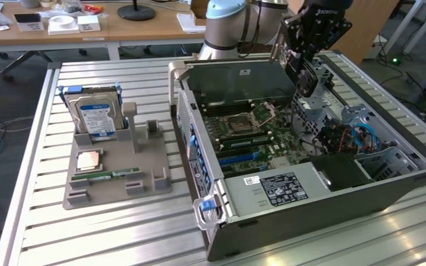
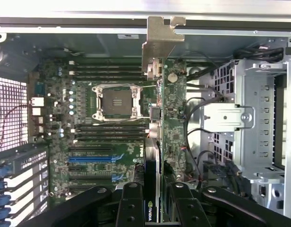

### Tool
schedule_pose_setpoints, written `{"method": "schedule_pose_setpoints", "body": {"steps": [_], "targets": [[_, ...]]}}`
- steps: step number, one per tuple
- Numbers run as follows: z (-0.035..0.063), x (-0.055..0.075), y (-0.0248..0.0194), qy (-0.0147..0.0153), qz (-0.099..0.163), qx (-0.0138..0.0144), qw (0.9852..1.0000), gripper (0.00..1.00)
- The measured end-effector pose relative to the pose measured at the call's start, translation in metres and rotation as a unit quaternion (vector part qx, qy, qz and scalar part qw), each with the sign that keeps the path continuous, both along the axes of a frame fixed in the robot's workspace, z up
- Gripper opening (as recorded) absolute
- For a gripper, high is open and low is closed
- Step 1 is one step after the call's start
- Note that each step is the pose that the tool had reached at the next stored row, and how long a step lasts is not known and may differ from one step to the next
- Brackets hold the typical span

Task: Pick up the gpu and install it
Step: 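Pick up the gpu and move the gpu toward the slot, then insert the gpu into the slot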

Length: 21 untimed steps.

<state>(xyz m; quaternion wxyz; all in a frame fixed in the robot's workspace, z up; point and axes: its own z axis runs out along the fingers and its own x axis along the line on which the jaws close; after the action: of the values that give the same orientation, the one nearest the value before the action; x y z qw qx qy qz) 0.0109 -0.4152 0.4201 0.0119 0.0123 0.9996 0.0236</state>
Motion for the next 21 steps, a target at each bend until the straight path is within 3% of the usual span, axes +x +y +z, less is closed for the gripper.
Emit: {"method": "schedule_pose_setpoints", "body": {"steps": [9, 21], "targets": [[0.0000, 0.018, 0.0000, 0.0000, 0.000, 0.0000, 1.0000, 0.26], [0.0000, 0.019, 0.0000, 0.0000, 0.000, 0.0000, 1.0000, 0.26]]}}
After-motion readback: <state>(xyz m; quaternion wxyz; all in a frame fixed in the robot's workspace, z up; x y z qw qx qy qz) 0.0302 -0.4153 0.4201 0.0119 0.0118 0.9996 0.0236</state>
